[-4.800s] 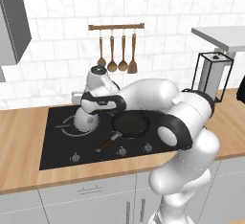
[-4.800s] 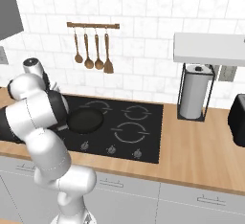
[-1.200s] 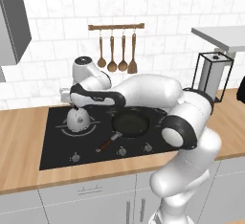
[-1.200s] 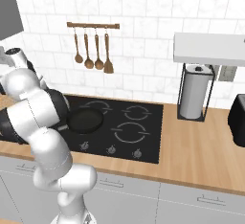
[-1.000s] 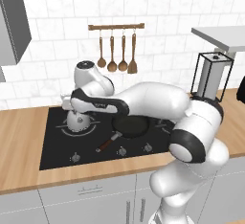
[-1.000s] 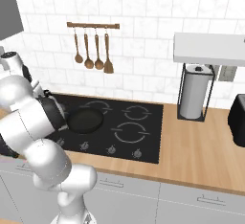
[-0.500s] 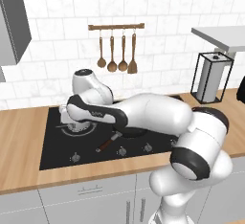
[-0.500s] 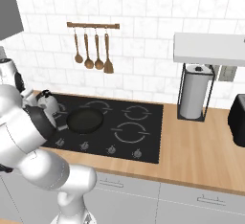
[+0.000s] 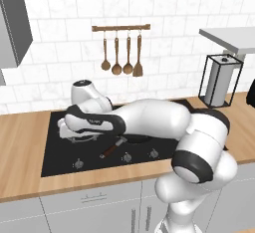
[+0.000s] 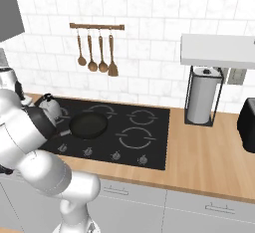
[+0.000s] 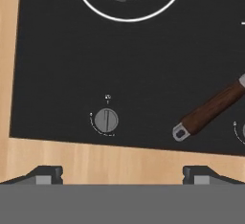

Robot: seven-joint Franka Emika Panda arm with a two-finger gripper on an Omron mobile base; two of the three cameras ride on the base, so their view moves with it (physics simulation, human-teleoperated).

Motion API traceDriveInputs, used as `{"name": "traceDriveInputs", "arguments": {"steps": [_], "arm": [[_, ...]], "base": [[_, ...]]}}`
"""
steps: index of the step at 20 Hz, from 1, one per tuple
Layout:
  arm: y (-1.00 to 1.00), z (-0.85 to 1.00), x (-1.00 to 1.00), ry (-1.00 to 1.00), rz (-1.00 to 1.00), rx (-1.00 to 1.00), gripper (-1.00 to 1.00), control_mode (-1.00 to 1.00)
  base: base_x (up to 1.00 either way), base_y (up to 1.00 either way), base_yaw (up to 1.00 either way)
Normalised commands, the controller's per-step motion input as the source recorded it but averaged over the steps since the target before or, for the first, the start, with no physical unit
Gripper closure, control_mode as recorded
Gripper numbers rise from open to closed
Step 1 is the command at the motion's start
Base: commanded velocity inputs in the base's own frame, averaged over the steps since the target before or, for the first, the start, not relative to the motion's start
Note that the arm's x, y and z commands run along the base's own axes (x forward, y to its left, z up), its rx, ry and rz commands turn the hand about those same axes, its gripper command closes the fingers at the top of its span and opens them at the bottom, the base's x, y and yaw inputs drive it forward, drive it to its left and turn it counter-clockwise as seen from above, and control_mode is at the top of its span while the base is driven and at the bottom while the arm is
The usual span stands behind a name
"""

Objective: Pick the kettle from the counter and place it on a stove burner. Then turn the burner on.

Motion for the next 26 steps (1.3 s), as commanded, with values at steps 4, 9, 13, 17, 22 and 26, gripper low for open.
{"name": "traceDriveInputs", "arguments": {"steps": [4, 9, 13, 17, 22, 26], "arm": [[0.01, -0.01, -0.26, 0.00, 0.00, 0.00, -1.00, -1.00], [0.01, -0.08, -0.04, 0.00, 0.02, 0.00, -1.00, -1.00], [0.00, -0.05, 0.00, 0.00, 0.02, 0.00, -1.00, -1.00], [0.00, 0.00, 0.00, 0.00, 0.01, 0.00, -1.00, -1.00], [0.05, -0.04, 0.01, 0.00, 0.00, 0.00, -1.00, -1.00], [0.09, -0.27, 0.11, 0.01, 0.01, -0.04, -1.00, -1.00]], "base": [[0.00, 0.00, 0.00], [0.00, 0.00, 0.00], [0.00, 0.00, 0.00], [0.00, 0.00, 0.00], [0.00, 0.00, 0.00], [0.00, 0.00, 0.00]]}}
